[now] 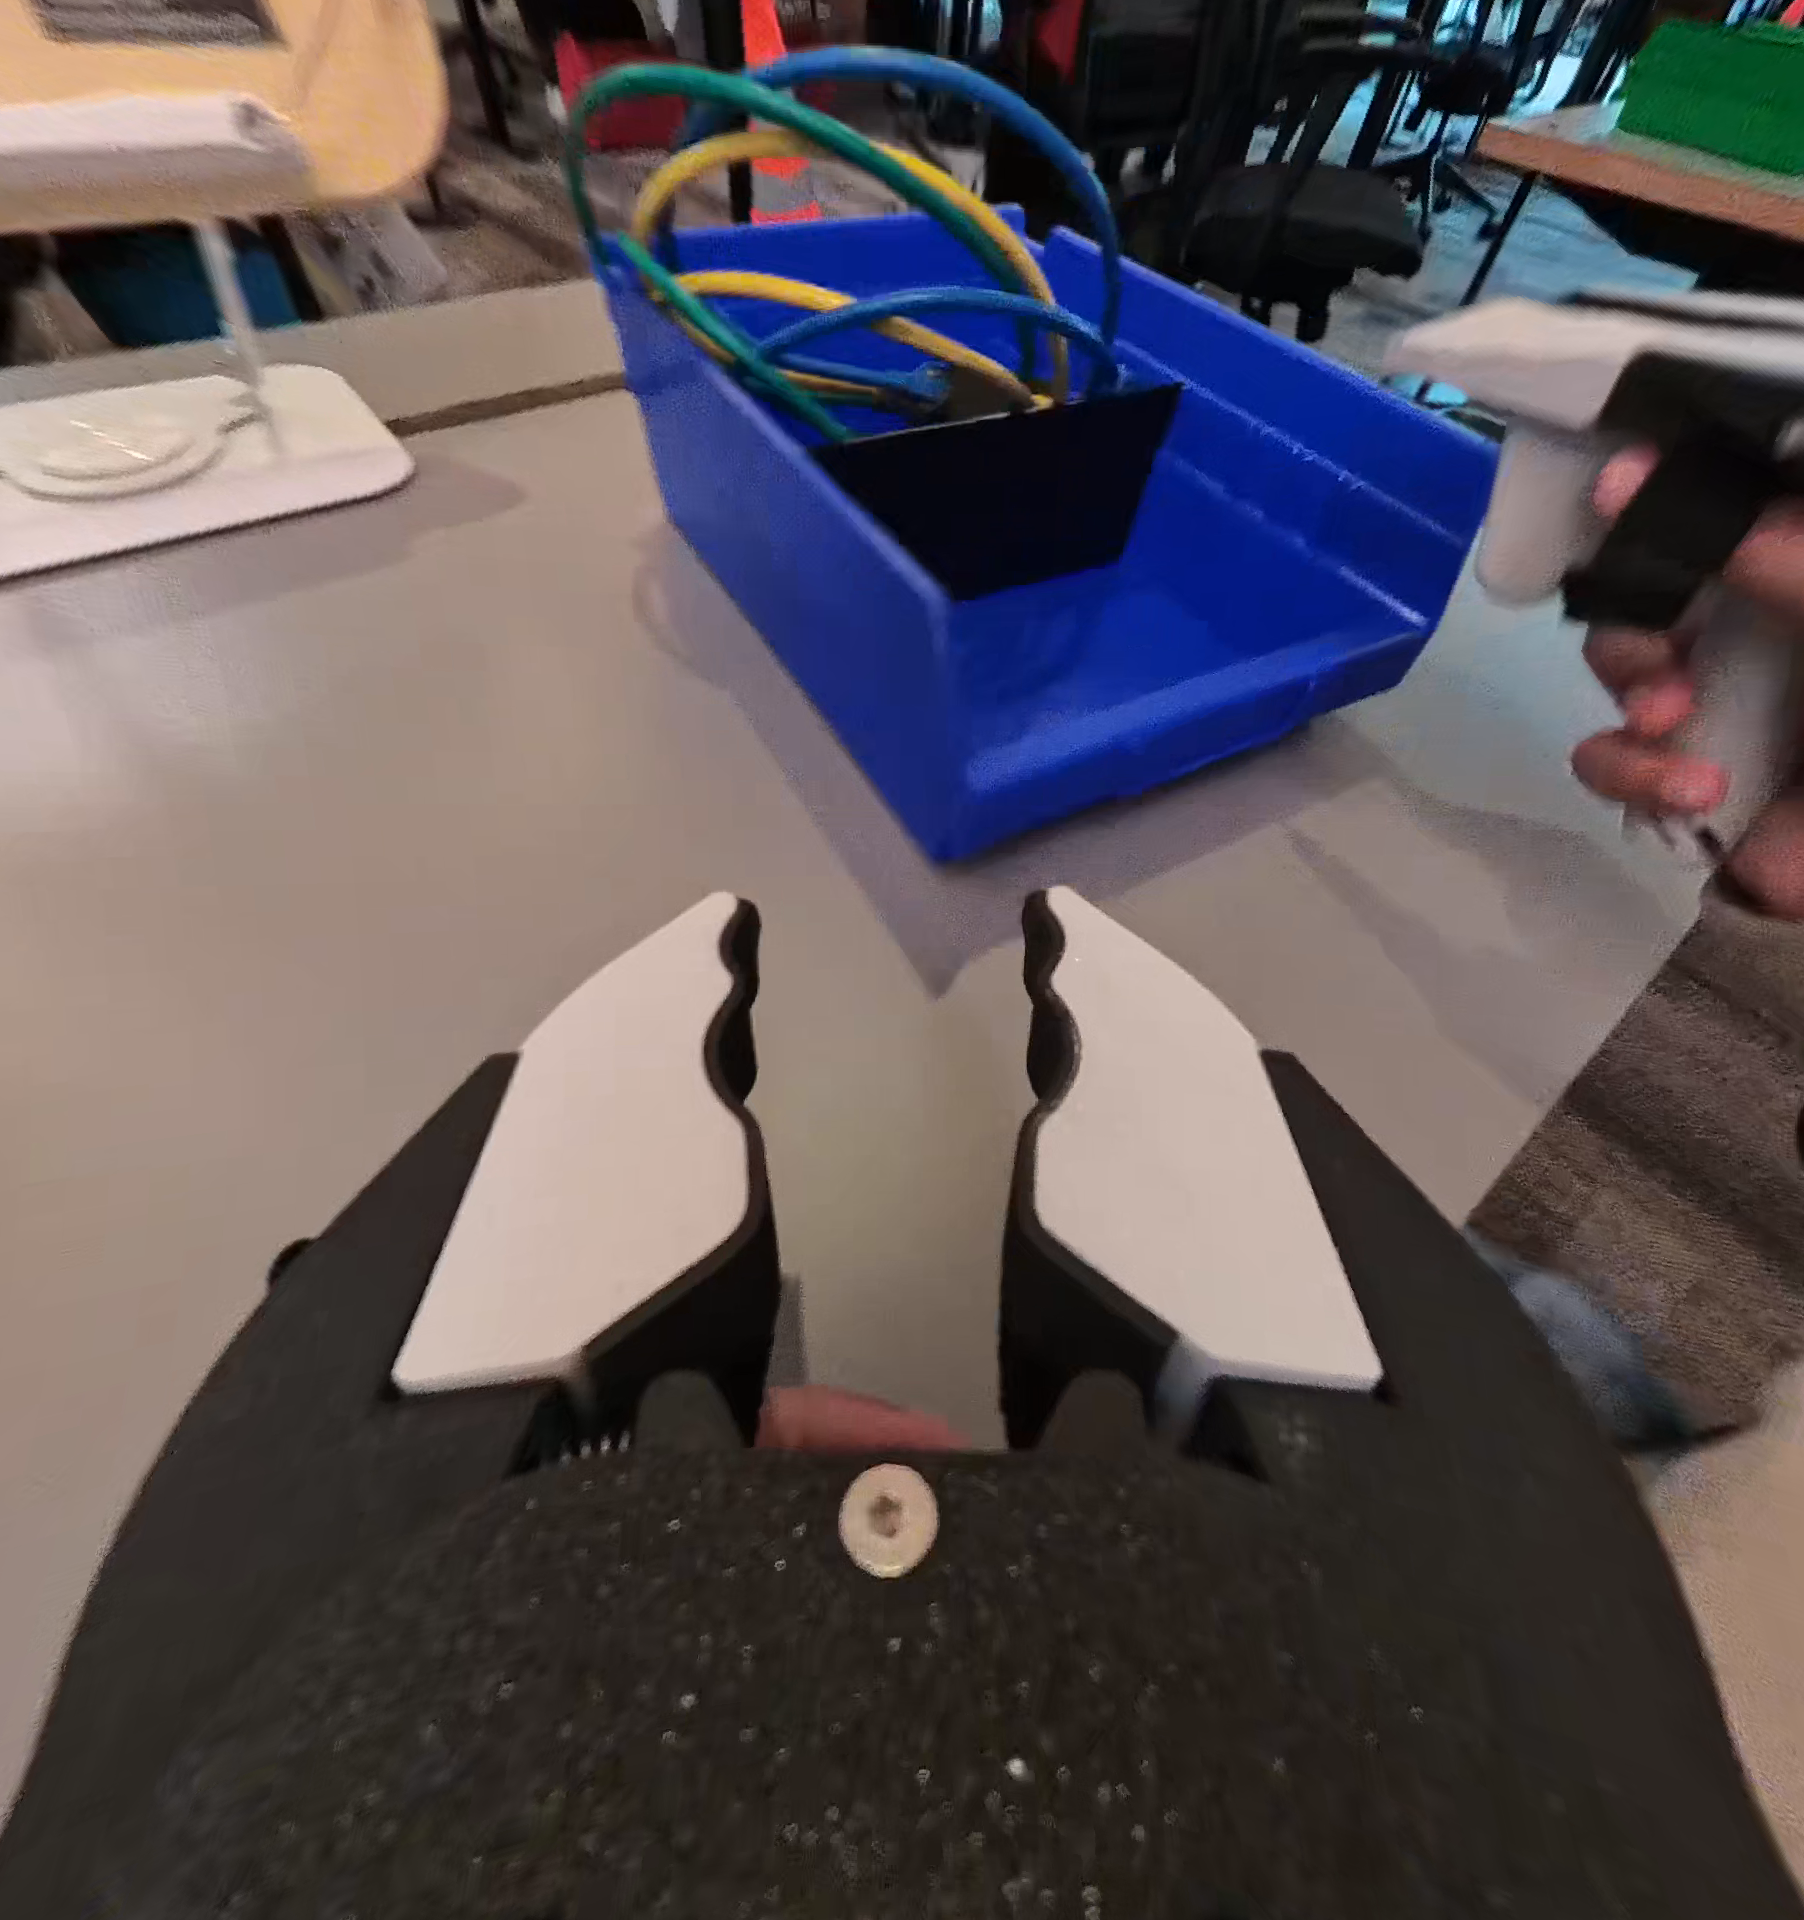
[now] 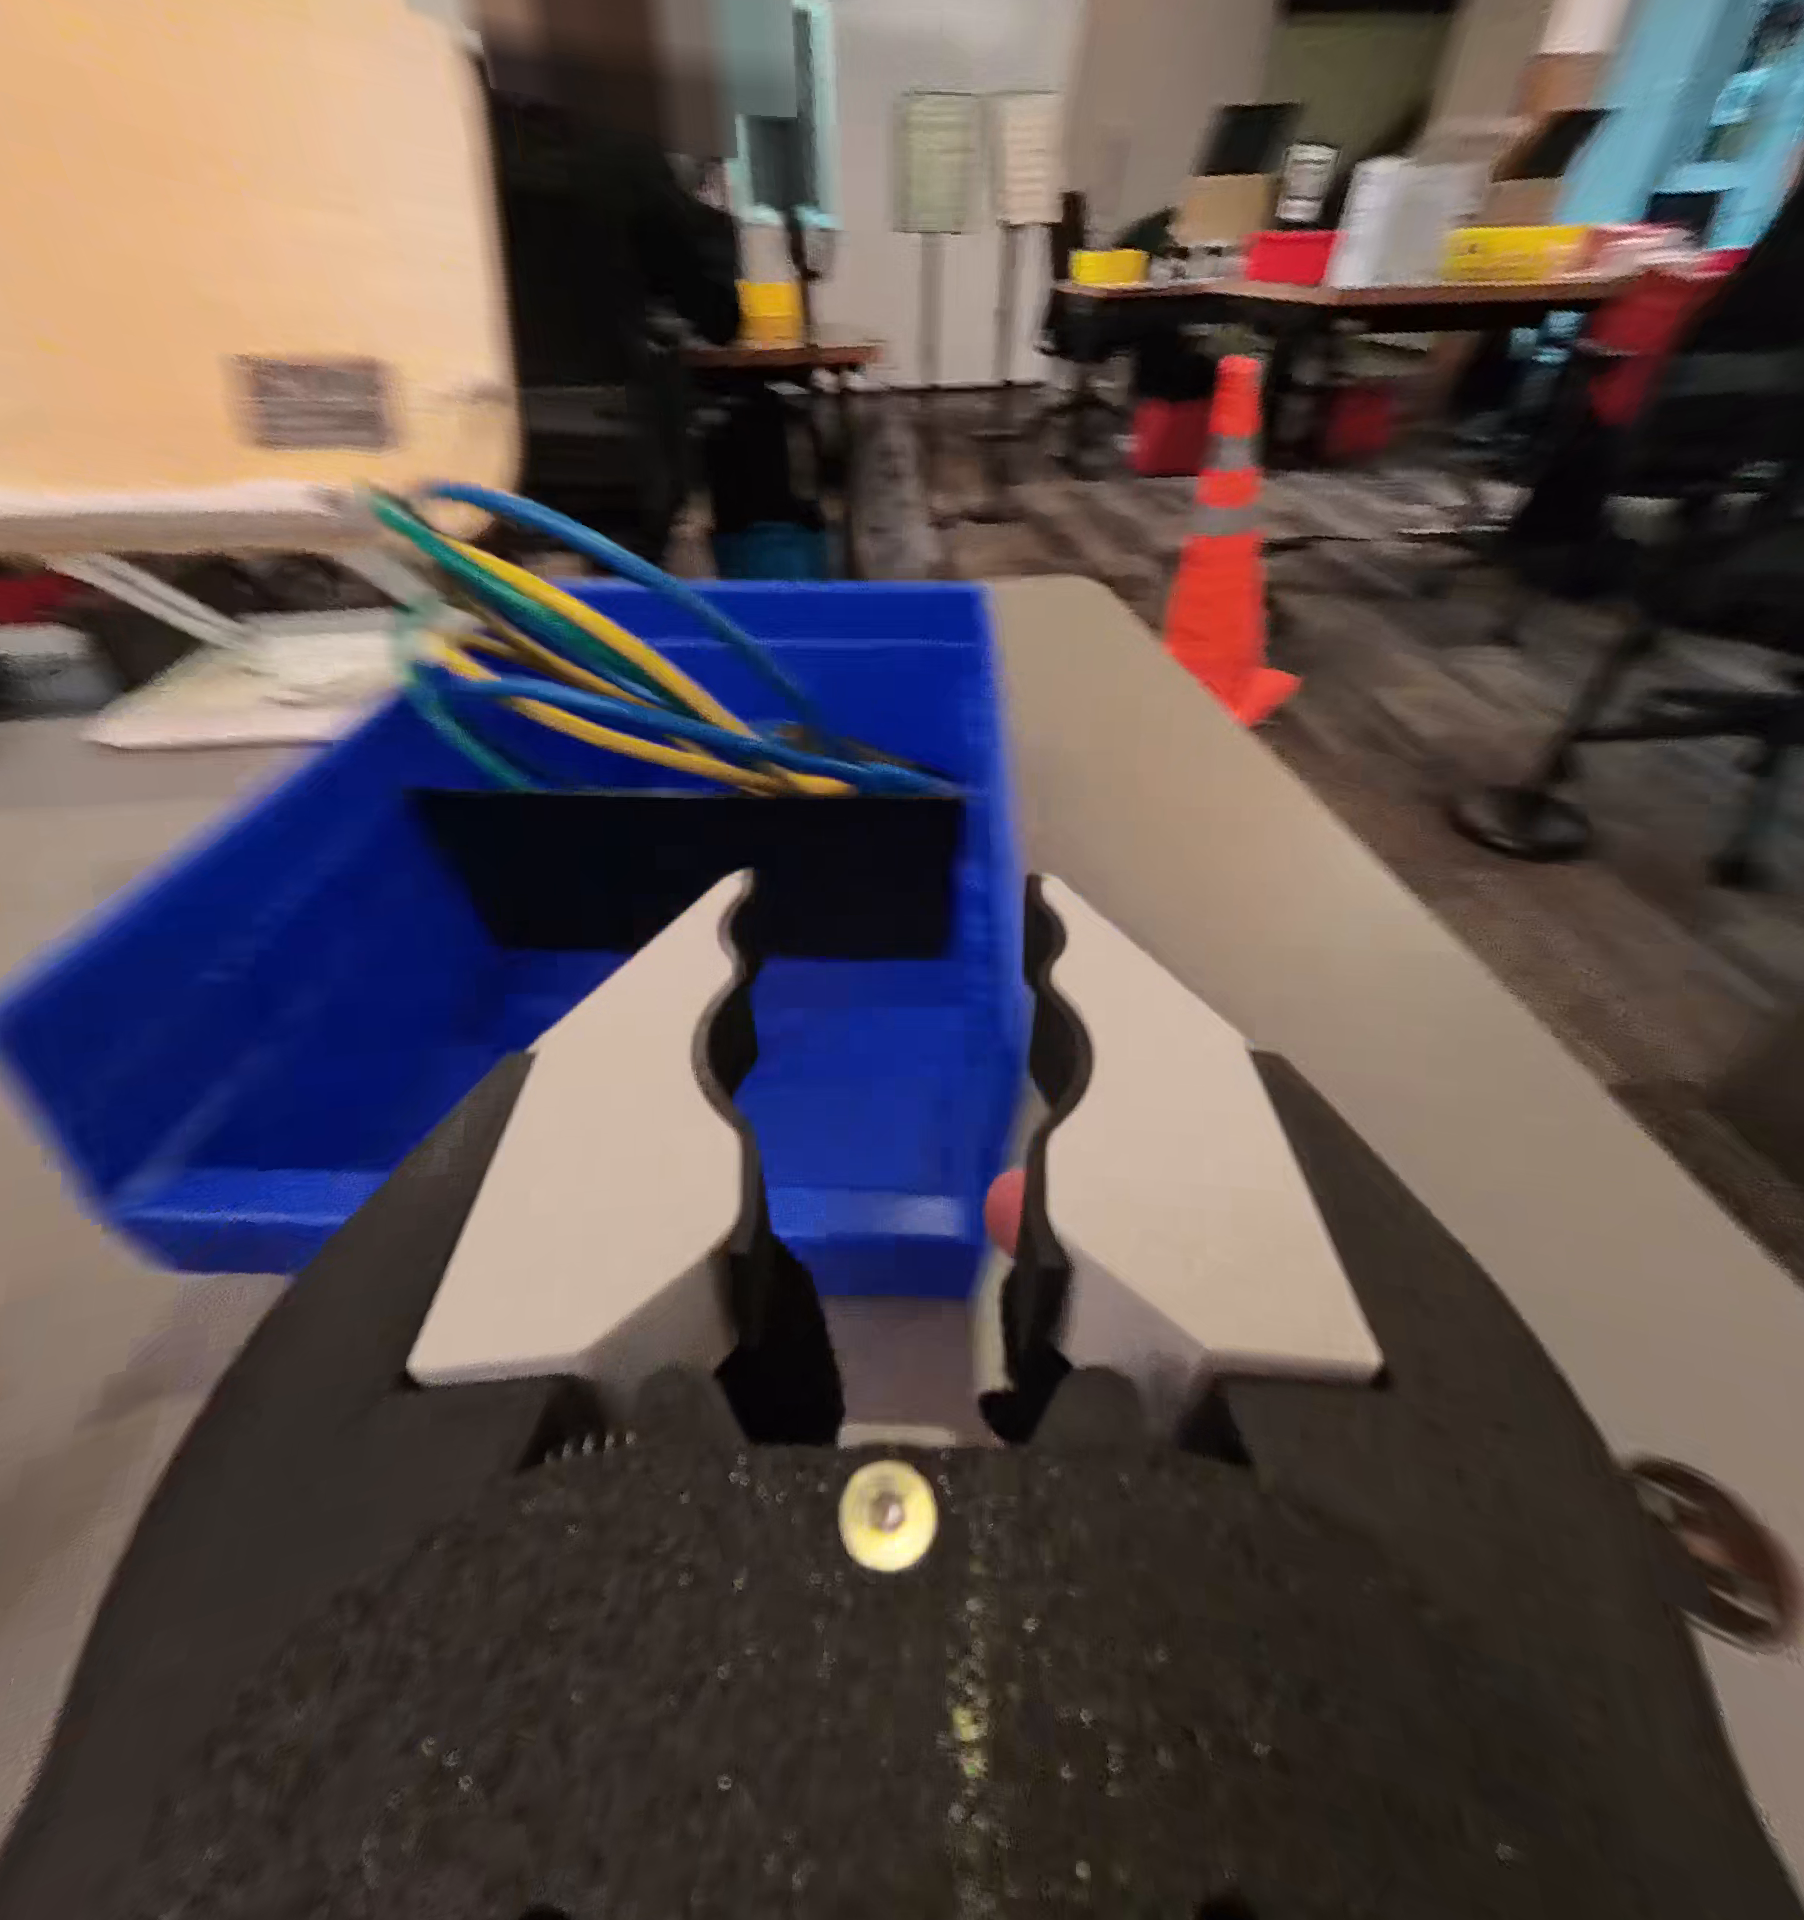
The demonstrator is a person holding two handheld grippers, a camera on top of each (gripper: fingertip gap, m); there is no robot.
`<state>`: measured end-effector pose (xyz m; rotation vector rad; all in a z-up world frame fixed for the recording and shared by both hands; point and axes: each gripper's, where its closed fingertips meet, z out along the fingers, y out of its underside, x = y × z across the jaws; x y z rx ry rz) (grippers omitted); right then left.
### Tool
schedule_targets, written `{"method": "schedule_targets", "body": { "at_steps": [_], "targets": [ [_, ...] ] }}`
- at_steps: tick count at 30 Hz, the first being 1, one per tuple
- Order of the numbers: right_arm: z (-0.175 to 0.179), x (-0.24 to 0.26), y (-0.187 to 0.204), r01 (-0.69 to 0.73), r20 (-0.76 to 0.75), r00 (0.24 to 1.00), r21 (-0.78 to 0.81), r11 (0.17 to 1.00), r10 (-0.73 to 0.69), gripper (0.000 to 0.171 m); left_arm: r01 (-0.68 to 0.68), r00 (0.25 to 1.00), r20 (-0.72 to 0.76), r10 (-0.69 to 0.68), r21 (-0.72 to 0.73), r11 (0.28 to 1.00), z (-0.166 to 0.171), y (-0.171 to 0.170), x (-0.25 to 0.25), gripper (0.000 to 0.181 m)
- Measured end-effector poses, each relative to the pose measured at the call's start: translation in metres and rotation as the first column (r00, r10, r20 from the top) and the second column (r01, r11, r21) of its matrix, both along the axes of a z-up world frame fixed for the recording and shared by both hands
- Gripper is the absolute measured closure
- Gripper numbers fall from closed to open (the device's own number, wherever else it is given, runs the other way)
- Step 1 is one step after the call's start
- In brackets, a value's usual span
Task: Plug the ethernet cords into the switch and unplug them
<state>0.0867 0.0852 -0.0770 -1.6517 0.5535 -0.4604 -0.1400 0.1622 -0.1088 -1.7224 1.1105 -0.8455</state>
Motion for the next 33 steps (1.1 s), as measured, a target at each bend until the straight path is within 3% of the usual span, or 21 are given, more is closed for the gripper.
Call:
{"method": "schedule_targets", "body": {
  "at_steps": [2, 5, 7, 9, 10, 13, 17, 23, 27, 30, 33],
  "targets": [
    [-0.022, 0.021, -0.01, 0.039, -0.03, 0.999, -0.072, 0.997, -0.041, 0.121, -0.016, 1.0, 0.02, 0.016, -0.018, 1.0, 0.003, 0.002, 0.043, 0.132],
    [-0.052, 0.023, -0.002, -0.032, -0.216, 0.976, -0.079, 0.996, 0.014, 0.12, -0.036, 0.997, -0.067, 0.038, 0.018, 0.999, -0.02, 0.016, 0.091, 0.137],
    [-0.063, 0.028, 0.001, -0.013, -0.234, 0.972, -0.104, 0.995, -0.012, 0.138, -0.096, 0.982, -0.16, 0.1, 0.032, 0.995, -0.043, 0.032, 0.104, 0.148],
    [-0.066, 0.03, 0.005, -0.013, -0.21, 0.978, -0.135, 0.991, -0.016, 0.168, -0.144, 0.984, -0.11, 0.14, -0.023, 0.989, -0.043, 0.038, 0.108, 0.158],
    [-0.066, 0.032, 0.005, 0.009, -0.182, 0.983, -0.154, 0.988, -0.037, 0.169, -0.17, 0.982, -0.094, 0.166, -0.037, 0.985, -0.041, 0.042, 0.106, 0.163],
    [-0.059, 0.018, 0.01, 0.01, -0.098, 0.995, -0.193, 0.981, -0.029, 0.17, -0.204, 0.969, -0.124, 0.214, 0.086, 0.975, -0.037, 0.05, 0.089, 0.174],
    [-0.048, -0.025, 0.029, -0.05, -0.079, 0.996, -0.186, 0.981, 0.036, 0.17, -0.26, 0.958, -0.099, 0.271, 0.105, 0.96, -0.026, 0.063, 0.042, 0.177],
    [-0.04, -0.117, 0.099, -0.233, -0.049, 0.973, -0.174, 0.957, 0.228, 0.168, -0.36, 0.922, -0.09, 0.377, 0.161, 0.919, -0.006, 0.116, -0.061, 0.177],
    [-0.046, -0.154, 0.143, -0.253, -0.062, 0.967, -0.178, 0.951, 0.246, 0.168, -0.412, 0.9, -0.092, 0.427, 0.146, 0.899, -0.016, 0.148, -0.103, 0.177],
    [-0.06, -0.158, 0.16, -0.273, -0.064, 0.962, -0.196, 0.942, 0.265, 0.169, -0.339, 0.92, -0.152, 0.362, 0.156, 0.928, -0.035, 0.157, -0.109, 0.174],
    [-0.064, -0.146, 0.163, -0.328, -0.052, 0.944, -0.199, 0.924, 0.324, 0.165, -0.122, 0.972, -0.186, 0.14, 0.107, 0.987, -0.034, 0.142, -0.107, 0.162]
  ]
}}
